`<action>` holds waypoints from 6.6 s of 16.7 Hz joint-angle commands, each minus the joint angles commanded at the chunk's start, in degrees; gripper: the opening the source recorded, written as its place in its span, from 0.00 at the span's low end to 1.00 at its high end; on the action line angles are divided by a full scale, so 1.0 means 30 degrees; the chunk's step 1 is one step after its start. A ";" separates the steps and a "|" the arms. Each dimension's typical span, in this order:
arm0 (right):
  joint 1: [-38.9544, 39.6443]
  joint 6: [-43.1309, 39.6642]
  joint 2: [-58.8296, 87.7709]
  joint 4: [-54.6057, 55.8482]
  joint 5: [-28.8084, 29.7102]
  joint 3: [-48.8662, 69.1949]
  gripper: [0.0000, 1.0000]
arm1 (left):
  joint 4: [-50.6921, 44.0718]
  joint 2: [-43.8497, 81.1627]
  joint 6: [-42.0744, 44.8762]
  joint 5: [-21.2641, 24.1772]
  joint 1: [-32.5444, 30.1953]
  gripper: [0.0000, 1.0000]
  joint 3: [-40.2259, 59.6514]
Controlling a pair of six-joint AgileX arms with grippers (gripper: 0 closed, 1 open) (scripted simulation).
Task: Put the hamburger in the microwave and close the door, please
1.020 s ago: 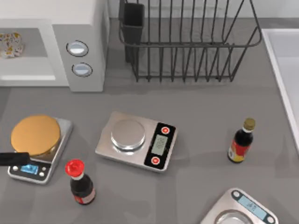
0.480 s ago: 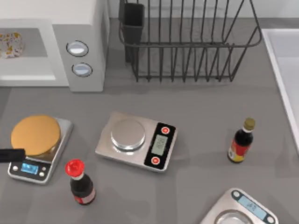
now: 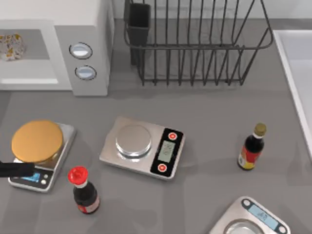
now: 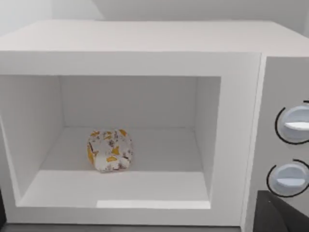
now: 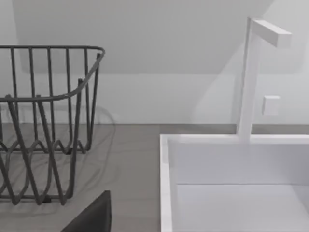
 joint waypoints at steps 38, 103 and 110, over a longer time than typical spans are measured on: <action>0.0000 0.0000 0.0000 0.0000 0.0000 0.0000 1.00 | -1.9113 2.9119 1.7633 1.7941 2.5207 0.00 2.6660; 0.0000 0.0000 0.0000 0.0000 0.0000 0.0000 1.00 | -0.6348 1.9458 0.8629 1.3059 1.6275 0.00 0.8891; 0.0000 0.0000 0.0000 0.0000 0.0000 0.0000 1.00 | -0.6249 1.7714 0.5578 1.0531 1.3523 0.00 0.7955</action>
